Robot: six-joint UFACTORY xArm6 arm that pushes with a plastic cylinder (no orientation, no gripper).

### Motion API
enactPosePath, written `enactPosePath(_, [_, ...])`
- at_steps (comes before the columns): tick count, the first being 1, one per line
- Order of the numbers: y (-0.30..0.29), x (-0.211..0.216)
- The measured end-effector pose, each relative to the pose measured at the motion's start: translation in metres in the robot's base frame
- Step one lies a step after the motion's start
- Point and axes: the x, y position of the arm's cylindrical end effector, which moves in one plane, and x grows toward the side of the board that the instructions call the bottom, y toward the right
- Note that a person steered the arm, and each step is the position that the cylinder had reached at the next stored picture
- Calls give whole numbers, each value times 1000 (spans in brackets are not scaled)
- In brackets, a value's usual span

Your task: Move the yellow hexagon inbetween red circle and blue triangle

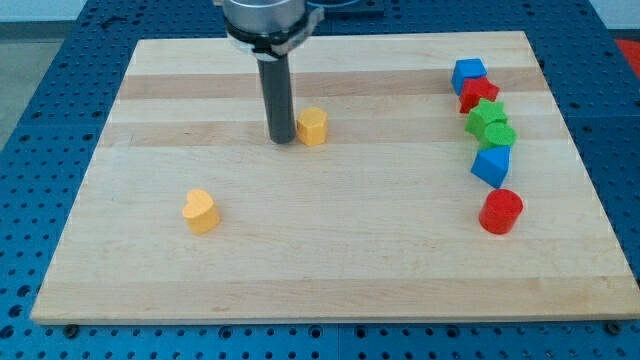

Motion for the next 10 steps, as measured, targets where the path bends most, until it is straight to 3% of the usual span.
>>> enactPosePath(2, [15,-20])
enactPosePath(5, [81,89])
enactPosePath(7, [20,55])
enactPosePath(8, [16,24])
enactPosePath(9, [34,4])
enactPosePath(10, [75,10])
